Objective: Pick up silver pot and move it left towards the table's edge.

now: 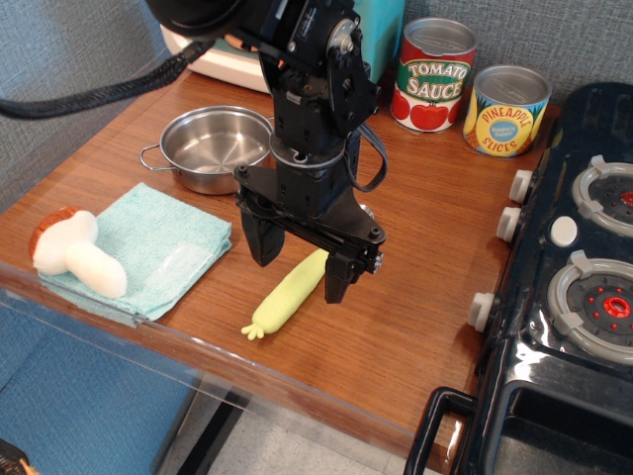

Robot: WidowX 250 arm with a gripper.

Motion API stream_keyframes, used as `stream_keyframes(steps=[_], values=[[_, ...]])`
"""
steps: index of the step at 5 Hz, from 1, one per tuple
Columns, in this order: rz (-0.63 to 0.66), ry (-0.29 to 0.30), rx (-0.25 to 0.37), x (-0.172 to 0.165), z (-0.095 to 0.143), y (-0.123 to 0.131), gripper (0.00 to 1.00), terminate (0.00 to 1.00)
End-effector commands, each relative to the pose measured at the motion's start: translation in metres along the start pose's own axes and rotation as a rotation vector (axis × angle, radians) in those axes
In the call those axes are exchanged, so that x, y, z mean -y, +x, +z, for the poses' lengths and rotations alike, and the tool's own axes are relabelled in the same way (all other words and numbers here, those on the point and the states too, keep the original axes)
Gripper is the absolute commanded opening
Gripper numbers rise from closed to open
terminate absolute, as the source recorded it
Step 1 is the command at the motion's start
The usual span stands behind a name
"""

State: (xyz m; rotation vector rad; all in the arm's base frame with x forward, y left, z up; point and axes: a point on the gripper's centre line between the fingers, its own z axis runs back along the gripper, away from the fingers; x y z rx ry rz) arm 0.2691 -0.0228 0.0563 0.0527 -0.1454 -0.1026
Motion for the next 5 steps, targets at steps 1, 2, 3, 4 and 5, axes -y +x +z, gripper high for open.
stream_keyframes(steps=[1, 2, 3, 4, 5], values=[[0.000, 0.000, 0.000, 0.000, 0.000, 0.000, 1.00, 0.00], [0.004, -0.058, 0.040, -0.023, -0.005, 0.025, 1.00, 0.00], [0.062, -0.010, 0.012, -0.054, -0.008, 0.056, 1.00, 0.00], [0.110, 0.029, 0.035, -0.081, 0.000, 0.096, 1.00, 0.00], [0.142, 0.066, 0.037, -0.108, 0.000, 0.127, 1.00, 0.00]])
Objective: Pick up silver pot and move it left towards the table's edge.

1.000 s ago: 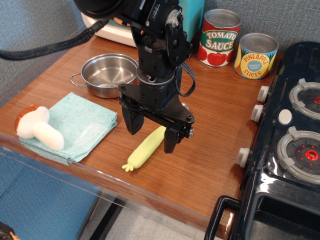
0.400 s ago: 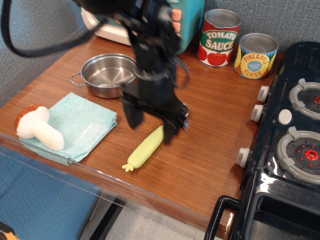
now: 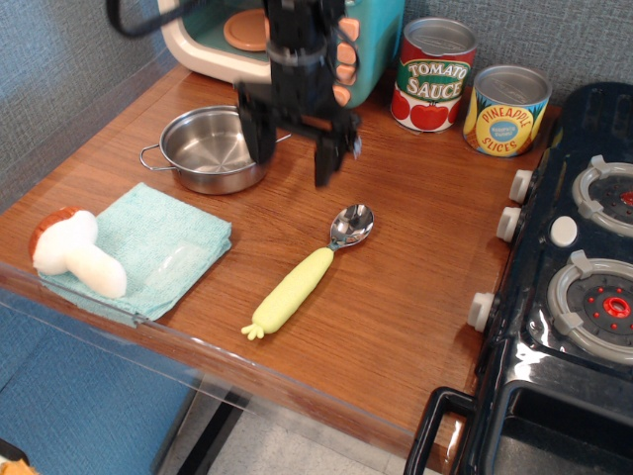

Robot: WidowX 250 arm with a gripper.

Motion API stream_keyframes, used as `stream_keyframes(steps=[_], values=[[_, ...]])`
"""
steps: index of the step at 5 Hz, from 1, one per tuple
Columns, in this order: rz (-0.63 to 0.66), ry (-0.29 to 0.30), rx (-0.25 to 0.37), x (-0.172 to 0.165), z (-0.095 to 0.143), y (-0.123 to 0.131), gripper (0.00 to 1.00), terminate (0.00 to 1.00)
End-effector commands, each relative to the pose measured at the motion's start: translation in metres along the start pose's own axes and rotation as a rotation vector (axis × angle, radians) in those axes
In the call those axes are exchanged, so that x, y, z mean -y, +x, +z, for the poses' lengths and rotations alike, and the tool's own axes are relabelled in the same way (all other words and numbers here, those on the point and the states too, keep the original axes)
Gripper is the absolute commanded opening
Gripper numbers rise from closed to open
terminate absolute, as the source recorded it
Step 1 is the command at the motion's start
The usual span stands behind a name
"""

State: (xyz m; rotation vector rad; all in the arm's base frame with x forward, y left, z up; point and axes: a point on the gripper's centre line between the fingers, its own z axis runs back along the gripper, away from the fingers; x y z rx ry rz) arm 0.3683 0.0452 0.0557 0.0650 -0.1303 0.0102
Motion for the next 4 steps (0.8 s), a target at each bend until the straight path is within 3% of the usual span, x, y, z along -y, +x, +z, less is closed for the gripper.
stream_keyframes(steps=[1, 4], values=[[0.034, 0.063, 0.058, -0.032, 0.024, 0.051, 1.00, 0.00], [0.107, 0.103, -0.083, -0.037, -0.001, 0.015, 1.00, 0.00]])
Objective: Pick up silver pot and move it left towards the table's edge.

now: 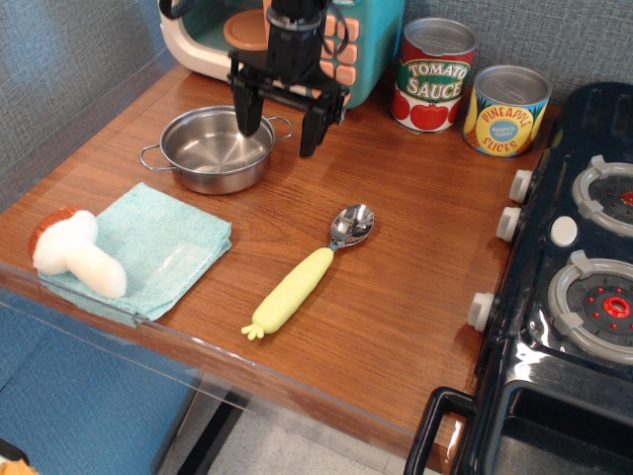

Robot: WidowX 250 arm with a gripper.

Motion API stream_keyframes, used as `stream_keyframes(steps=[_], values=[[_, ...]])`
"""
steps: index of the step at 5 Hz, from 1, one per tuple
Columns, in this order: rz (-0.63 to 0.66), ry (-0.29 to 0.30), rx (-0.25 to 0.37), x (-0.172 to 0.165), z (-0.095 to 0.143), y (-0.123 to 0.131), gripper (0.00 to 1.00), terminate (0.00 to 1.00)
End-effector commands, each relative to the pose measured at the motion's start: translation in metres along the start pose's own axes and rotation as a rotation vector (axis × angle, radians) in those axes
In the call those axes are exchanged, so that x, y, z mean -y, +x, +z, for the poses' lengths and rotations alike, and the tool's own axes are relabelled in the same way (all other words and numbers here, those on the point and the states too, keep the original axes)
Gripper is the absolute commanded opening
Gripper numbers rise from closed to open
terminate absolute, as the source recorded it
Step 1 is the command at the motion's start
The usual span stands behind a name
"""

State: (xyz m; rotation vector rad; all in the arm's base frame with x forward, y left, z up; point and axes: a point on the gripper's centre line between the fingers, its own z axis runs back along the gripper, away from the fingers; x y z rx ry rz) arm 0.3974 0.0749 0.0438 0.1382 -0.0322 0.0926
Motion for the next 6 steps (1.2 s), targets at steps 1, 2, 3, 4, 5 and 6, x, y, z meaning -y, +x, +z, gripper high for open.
stream_keyframes(steps=[1, 2, 3, 4, 5, 6], values=[[0.056, 0.030, -0.017, -0.013, -0.002, -0.021, 1.00, 0.00], [0.074, 0.023, -0.022, -0.016, -0.009, -0.020, 0.00, 0.00], [0.064, 0.027, -0.009, -0.014, -0.004, -0.019, 0.00, 0.00], [0.059, 0.028, 0.001, -0.014, 0.001, -0.019, 0.00, 0.00], [0.067, 0.036, 0.035, -0.019, 0.016, -0.014, 0.00, 0.00], [0.092, 0.042, 0.097, -0.033, 0.038, -0.008, 0.00, 0.00]])
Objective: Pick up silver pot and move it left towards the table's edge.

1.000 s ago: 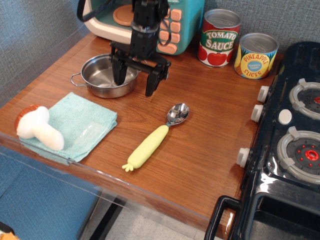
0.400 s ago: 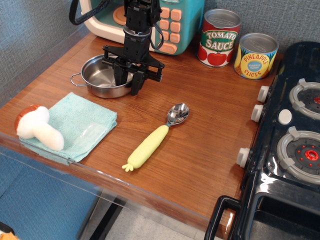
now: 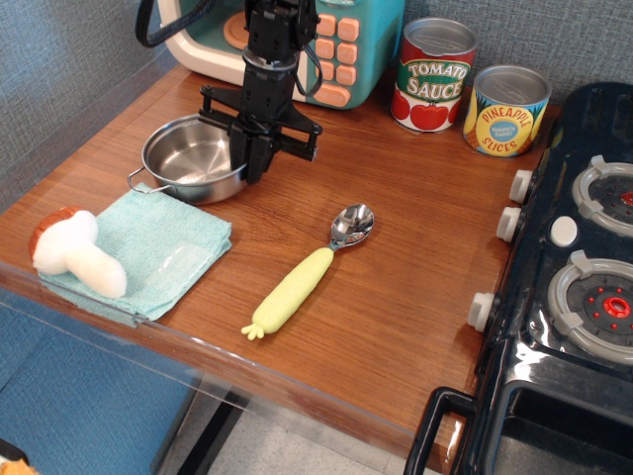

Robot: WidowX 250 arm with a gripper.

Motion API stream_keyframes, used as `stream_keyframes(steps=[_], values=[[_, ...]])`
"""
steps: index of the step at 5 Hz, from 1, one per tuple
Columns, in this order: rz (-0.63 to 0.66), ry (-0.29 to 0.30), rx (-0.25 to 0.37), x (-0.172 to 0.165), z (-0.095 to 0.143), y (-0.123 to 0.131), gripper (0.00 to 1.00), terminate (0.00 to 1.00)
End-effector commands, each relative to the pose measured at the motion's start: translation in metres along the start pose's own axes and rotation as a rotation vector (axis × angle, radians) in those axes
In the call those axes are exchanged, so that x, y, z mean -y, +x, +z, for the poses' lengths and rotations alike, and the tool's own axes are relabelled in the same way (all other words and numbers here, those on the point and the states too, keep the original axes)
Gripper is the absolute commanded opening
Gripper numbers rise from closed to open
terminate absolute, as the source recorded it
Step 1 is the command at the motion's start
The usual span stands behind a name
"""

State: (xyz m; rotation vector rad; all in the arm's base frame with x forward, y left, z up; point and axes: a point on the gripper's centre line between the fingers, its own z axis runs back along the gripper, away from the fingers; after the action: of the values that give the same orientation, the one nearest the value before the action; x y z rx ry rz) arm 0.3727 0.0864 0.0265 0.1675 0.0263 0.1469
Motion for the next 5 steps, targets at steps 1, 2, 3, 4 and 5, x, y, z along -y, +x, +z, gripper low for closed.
stream_keyframes(steps=[1, 2, 3, 4, 5], values=[[0.102, 0.007, 0.160, -0.045, 0.059, 0.017, 0.00, 0.00], [0.130, 0.020, 0.161, -0.065, 0.056, 0.027, 0.00, 0.00], [0.158, 0.026, 0.132, -0.079, 0.044, 0.033, 0.00, 0.00], [0.169, 0.021, 0.111, -0.082, 0.033, 0.037, 0.00, 0.00], [0.169, 0.028, 0.083, -0.084, 0.021, 0.040, 0.00, 0.00]])
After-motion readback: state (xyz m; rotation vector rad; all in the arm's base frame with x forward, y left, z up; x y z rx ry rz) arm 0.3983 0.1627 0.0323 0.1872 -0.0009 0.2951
